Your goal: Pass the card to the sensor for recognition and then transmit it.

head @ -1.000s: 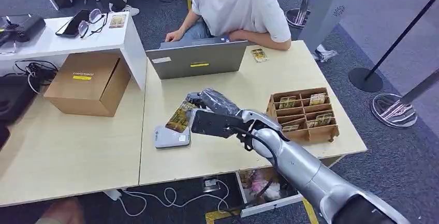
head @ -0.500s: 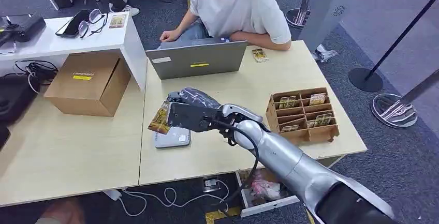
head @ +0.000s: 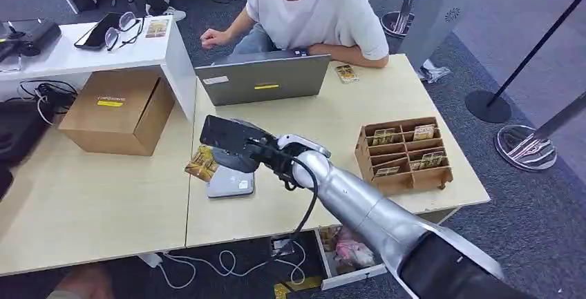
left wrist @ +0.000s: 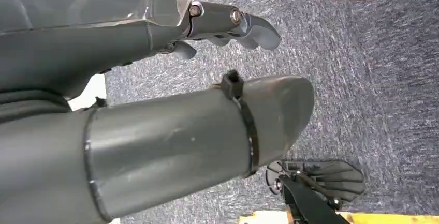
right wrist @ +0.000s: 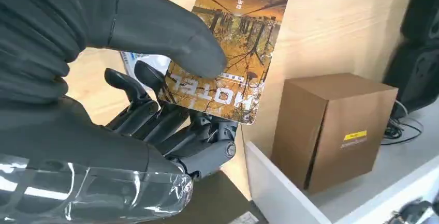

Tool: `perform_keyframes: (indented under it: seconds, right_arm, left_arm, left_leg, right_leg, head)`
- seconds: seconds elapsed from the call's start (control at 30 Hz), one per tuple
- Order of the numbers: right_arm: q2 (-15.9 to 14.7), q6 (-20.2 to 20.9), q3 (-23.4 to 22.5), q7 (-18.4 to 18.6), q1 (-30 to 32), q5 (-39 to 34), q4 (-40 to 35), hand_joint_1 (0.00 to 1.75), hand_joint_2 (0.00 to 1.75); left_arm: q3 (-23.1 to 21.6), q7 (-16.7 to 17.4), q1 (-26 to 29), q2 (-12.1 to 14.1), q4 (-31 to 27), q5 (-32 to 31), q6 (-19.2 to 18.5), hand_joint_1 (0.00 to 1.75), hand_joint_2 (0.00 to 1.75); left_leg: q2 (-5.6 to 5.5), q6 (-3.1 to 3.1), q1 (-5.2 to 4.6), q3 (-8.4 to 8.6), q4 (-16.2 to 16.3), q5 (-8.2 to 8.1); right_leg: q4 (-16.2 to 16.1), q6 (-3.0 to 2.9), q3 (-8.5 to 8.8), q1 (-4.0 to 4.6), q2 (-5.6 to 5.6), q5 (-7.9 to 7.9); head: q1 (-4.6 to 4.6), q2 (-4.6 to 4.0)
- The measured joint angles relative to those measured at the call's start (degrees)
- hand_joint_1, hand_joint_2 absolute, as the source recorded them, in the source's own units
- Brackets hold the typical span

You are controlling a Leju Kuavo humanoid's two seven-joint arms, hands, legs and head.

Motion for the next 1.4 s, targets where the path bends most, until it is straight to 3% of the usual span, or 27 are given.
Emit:
perform_keyframes:
  seconds: [0.47,0.93,1.27,1.4]
  right_arm:
    - [0.3,-3.2,-0.7,2.2,-1.2,-2.9,5.7,1.75,1.75]
    - [-1.9,-6.9,-2.1,2.5,0.0,-2.6,10.5,1.75,1.75]
    - [-2.7,-7.9,-3.6,3.2,-2.4,-1.7,14.2,1.75,1.75]
    - [-2.4,-8.2,-3.6,4.2,-3.1,-1.0,15.3,1.75,1.75]
  left_arm:
    - [0.4,-1.7,0.0,0.1,0.0,-1.9,-1.2,0.00,0.00]
    - [0.4,-3.8,-0.2,-0.8,0.0,-3.0,1.0,0.00,0.00]
    - [0.4,-4.9,-1.2,-1.0,0.0,-3.1,2.0,0.00,0.00]
    - [0.4,-4.3,-1.3,-0.7,0.0,-3.9,-0.1,0.00,0.00]
  left_leg:
    - [0.00,0.00,-0.01,0.02,0.0,0.00]
    - [0.01,0.00,-0.02,0.02,0.0,0.00]
    - [0.02,0.00,-0.02,0.02,0.0,0.01]
    - [0.01,0.00,0.00,0.01,0.0,0.01]
  right_leg:
    - [0.0,0.00,-0.01,0.00,0.01,0.00]
    - [0.0,0.00,-0.03,0.00,0.01,0.00]
    - [0.0,-0.06,-0.02,0.00,0.02,0.05]
    - [0.0,-0.06,-0.02,0.01,0.01,0.05]
  head:
    - [-0.02,0.00]
    - [-0.02,0.00]
    - [0.00,0.00]
    - [0.02,0.00]
